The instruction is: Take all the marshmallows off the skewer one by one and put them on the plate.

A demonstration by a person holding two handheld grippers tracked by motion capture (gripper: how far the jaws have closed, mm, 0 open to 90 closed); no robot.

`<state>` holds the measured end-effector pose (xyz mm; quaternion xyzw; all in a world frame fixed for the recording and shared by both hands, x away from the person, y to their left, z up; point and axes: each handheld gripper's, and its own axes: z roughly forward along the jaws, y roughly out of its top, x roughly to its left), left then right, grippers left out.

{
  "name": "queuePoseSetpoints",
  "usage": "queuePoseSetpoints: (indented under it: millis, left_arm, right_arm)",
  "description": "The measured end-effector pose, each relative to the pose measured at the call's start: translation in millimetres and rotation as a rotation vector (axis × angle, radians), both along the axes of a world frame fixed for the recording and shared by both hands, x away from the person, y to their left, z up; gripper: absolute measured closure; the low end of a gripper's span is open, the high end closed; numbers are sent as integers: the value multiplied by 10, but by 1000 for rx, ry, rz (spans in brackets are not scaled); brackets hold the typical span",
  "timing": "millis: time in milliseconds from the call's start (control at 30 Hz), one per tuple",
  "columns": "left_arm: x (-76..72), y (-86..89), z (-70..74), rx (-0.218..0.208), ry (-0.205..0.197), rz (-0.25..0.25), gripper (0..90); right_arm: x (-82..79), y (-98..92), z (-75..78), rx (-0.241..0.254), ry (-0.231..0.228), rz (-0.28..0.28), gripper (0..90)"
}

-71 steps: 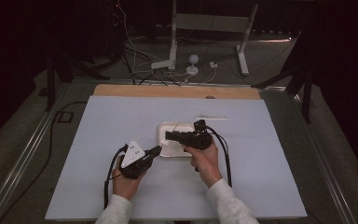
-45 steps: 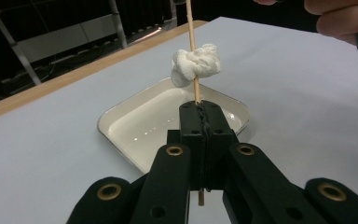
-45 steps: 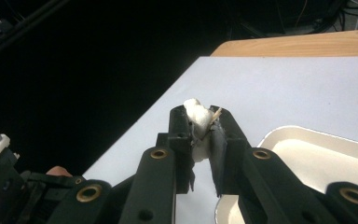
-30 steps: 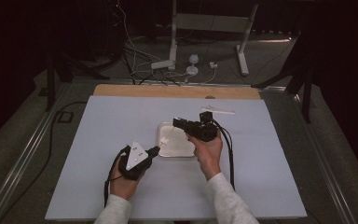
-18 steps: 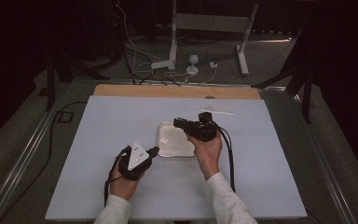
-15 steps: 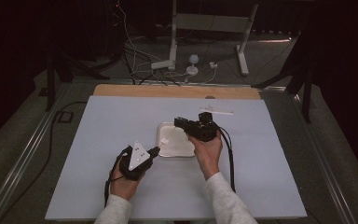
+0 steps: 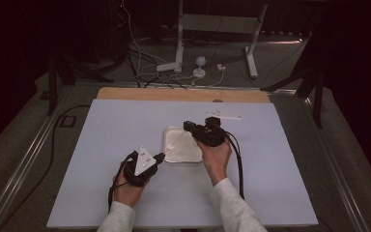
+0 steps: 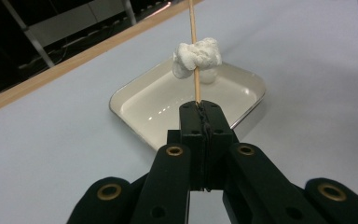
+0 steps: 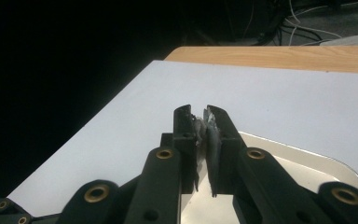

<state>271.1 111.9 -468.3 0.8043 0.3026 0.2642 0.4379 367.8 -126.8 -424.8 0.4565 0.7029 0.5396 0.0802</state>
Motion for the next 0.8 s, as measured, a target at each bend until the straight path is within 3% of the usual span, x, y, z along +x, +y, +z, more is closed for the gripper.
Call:
queuePoseSetpoints:
  millis: [200, 233, 300, 433, 467, 533, 567, 600, 800]
  left_arm:
    - [0, 6, 3, -3, 3, -4, 900]
    - [-4, 3, 3, 13, 1, -3, 900]
    - [1, 3, 5, 9, 2, -5, 900]
    - [2, 5, 5, 7, 5, -8, 900]
    - [-1, 1, 5, 22, 3, -4, 900]
    - [-1, 16, 7, -1, 7, -12, 900]
    - [-5, 14, 10, 18, 4, -10, 900]
    - [-7, 18, 7, 9, 5, -14, 900]
    - [-6, 27, 9, 3, 12, -21, 900]
  right_arm:
    - [1, -3, -9, -8, -8, -15, 857]
    - [-8, 4, -3, -23, -19, -21, 858]
    - [10, -15, -11, -8, -1, -23, 859]
    - [17, -17, -23, -26, -3, -27, 862]
    - [17, -14, -29, -40, -7, -32, 865]
    - [20, -28, -39, -31, 2, -41, 865]
    - [14, -37, -50, -32, -10, -49, 866]
    - [24, -43, -64, -34, 7, -48, 866]
    - [31, -73, -68, -40, 3, -65, 870]
